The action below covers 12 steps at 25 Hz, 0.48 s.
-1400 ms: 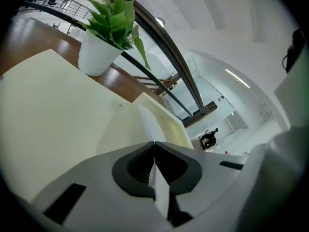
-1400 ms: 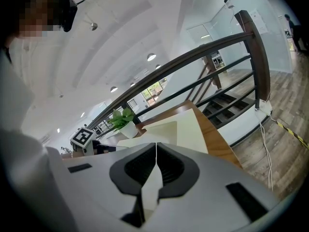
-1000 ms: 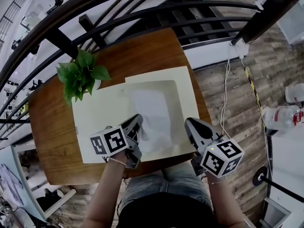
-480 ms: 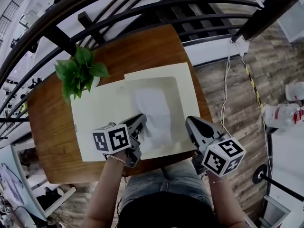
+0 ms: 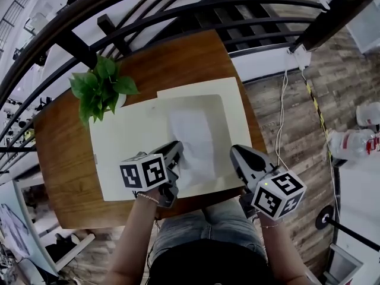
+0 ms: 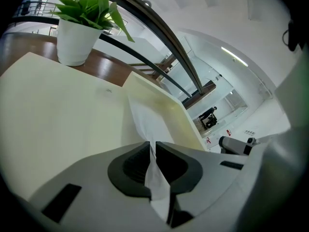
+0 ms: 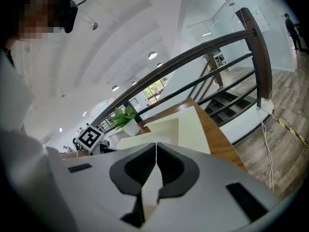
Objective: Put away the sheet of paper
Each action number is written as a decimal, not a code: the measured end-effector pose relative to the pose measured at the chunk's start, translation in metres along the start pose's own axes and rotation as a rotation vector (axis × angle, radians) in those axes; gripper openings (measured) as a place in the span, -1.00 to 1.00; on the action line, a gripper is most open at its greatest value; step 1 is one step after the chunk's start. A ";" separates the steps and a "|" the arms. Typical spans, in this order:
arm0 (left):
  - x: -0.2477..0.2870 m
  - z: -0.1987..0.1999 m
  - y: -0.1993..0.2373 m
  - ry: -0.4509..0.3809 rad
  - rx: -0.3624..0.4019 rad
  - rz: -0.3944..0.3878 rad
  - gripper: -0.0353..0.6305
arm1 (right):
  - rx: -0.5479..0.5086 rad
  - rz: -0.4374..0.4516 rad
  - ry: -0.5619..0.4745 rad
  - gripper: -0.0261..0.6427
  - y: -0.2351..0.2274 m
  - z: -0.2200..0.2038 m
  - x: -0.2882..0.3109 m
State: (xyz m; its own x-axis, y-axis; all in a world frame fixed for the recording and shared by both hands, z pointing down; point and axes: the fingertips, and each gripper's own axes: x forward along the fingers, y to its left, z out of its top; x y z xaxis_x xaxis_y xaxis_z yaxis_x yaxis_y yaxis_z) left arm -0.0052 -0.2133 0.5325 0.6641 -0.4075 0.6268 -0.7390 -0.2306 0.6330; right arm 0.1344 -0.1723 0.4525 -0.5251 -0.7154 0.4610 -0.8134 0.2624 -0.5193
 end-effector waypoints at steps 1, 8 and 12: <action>0.000 0.000 0.001 -0.002 -0.003 0.003 -0.80 | -0.001 0.001 -0.001 -0.84 0.001 0.000 0.000; -0.015 0.003 0.007 -0.008 0.008 0.041 -0.44 | -0.013 0.017 -0.012 -0.84 0.013 0.001 0.000; -0.029 0.003 0.006 -0.016 0.024 0.033 -0.44 | -0.042 0.036 -0.020 -0.84 0.026 0.002 -0.002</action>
State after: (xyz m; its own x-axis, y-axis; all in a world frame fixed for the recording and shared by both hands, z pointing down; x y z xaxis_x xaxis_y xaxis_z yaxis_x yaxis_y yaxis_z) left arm -0.0295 -0.2055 0.5164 0.6378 -0.4293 0.6395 -0.7629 -0.2376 0.6013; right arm 0.1152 -0.1651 0.4367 -0.5496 -0.7179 0.4273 -0.8037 0.3149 -0.5048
